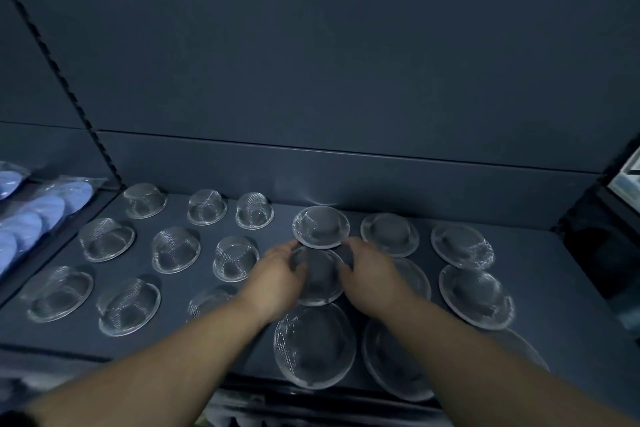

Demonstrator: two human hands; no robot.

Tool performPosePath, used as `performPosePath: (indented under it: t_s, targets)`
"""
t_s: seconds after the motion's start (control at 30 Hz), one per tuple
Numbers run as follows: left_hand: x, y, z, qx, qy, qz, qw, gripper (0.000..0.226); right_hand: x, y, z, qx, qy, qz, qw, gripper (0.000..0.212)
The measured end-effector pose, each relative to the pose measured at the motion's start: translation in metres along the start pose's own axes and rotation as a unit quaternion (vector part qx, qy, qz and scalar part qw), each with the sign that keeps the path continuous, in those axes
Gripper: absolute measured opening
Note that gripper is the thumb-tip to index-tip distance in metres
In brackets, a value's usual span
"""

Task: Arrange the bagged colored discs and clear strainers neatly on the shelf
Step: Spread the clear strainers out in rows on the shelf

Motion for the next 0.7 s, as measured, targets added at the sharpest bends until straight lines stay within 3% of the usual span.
performPosePath:
  t_s: [0.13, 0.3, 0.5, 0.7]
  targets:
    - [0.000, -0.049, -0.001, 0.014, 0.032, 0.034, 0.999, 0.051, 0.001, -0.048, 0.017, -0.018, 0.030, -0.018, 0.999, 0.038]
    - [0.012, -0.083, 0.004, 0.078, 0.067, 0.113, 0.988, 0.067, 0.005, -0.086, 0.041, -0.025, 0.047, 0.022, 0.998, 0.047]
    - [0.013, -0.088, 0.002, 0.093, 0.082, 0.184, 0.975, 0.062, 0.016, -0.101, 0.056, -0.052, 0.048, 0.040, 0.997, 0.047]
    - [0.017, -0.093, 0.005, 0.080, 0.088, 0.189, 0.975, 0.066, 0.017, -0.112, 0.057, -0.064, 0.061, 0.026, 0.996, 0.047]
Point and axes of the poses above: each hand's wrist, its own y-axis towards the middle knuckle, its own z-axis out of the palm, x = y × z, the point moved 2 cm from there along y, towards the middle knuckle, and after that the axes turned 14 degrees about y, right-handed, at the moved point
